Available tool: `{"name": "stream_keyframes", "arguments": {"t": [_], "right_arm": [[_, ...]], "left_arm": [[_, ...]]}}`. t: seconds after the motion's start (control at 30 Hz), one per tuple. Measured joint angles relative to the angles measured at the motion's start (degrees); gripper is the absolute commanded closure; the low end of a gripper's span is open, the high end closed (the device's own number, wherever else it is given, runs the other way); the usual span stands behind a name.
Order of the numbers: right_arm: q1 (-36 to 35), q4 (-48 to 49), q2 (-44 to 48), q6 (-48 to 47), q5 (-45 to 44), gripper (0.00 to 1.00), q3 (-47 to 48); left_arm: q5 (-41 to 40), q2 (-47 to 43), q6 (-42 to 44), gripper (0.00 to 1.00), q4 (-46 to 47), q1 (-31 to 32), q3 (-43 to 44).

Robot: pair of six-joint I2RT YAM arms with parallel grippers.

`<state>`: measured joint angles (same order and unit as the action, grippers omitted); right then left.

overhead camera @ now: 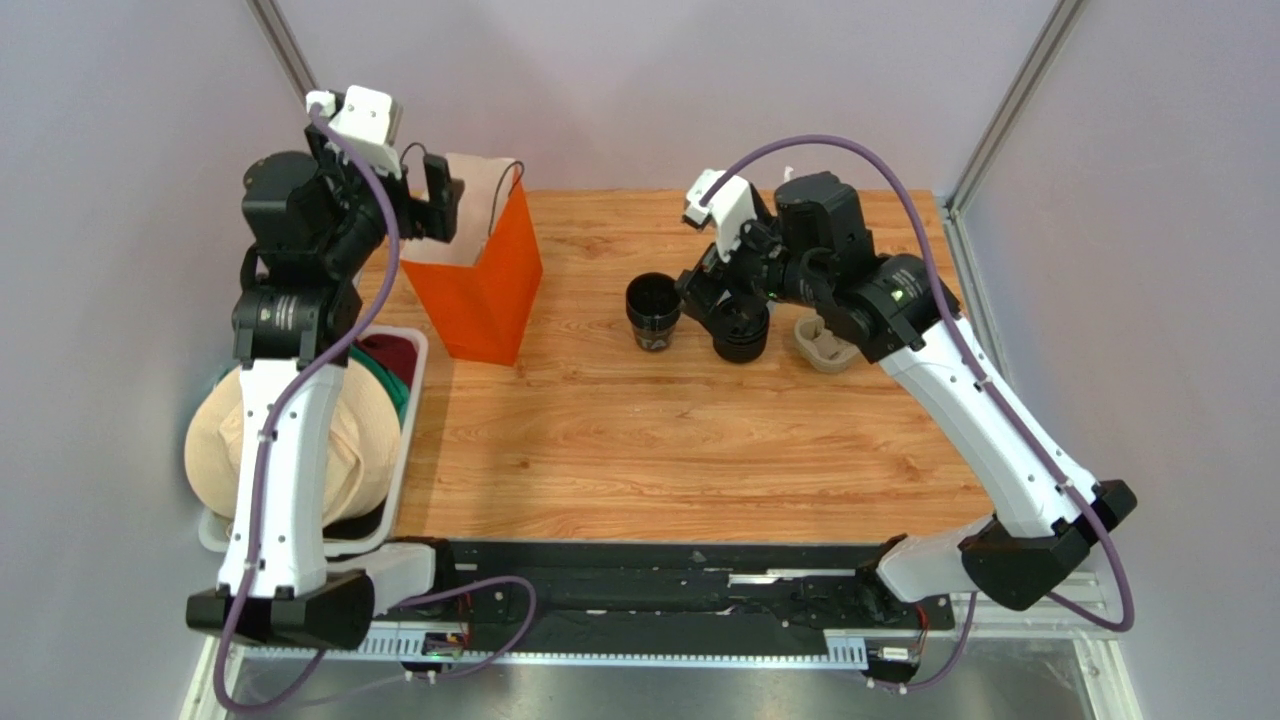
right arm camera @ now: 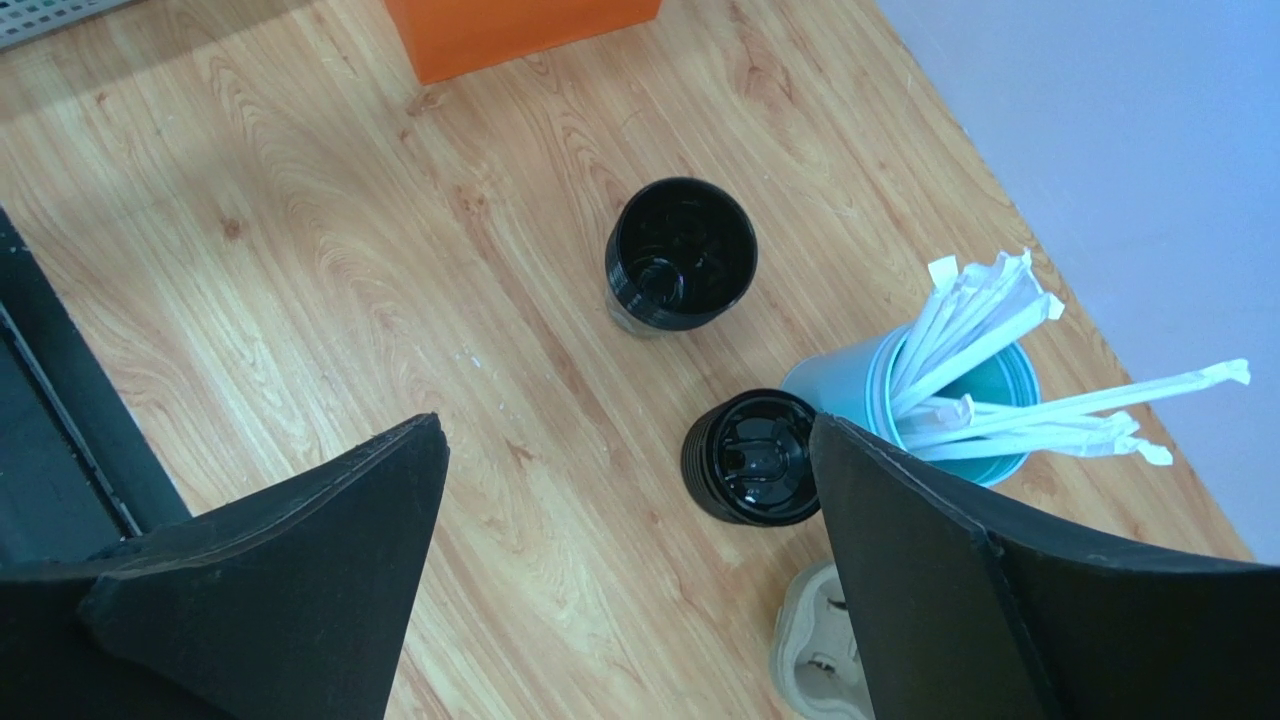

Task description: Pack the takeout coffee

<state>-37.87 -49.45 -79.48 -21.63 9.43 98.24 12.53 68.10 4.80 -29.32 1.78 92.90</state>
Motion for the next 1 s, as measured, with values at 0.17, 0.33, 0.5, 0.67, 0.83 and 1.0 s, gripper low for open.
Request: {"name": "stream_keyframes", "arguments": {"t": [0.17, 0.33, 0.5, 0.67, 0.83, 1.0], "right_arm": [[3.82, -0.87, 2.56, -0.22, 4.68, 0.01, -2.89], [8.00, -1.07, 6.32, -1.77, 6.62, 0.01, -8.28], [12.35, -0.22, 9.60, -2.89, 5.35, 0.01, -15.91], [14.95, 1.66, 10.32, -3.10, 2.89, 0.01, -20.00], [15.56, 4.24, 11.04, -2.43, 1.27, 0.01, -20.63], [15.56, 7.02, 12.46, -1.38, -0.57, 0.01, -21.84]], "left_arm": [[12.83, -5.33, 3.28, 0.01, -4.90, 0.02, -2.16], [20.52, -7.74, 9.09, 0.01, -11.96, 0.02, -3.87], [23.52, -8.79, 14.38, 0.01, -18.91, 0.00, -5.60], [23.93, -10.08, 17.44, 0.01, -22.69, 0.02, -7.28], [24.00, -11.10, 17.90, 0.01, -23.15, 0.02, -8.96], [23.39, -11.30, 17.84, 0.01, -22.75, 0.00, -10.43]]}}
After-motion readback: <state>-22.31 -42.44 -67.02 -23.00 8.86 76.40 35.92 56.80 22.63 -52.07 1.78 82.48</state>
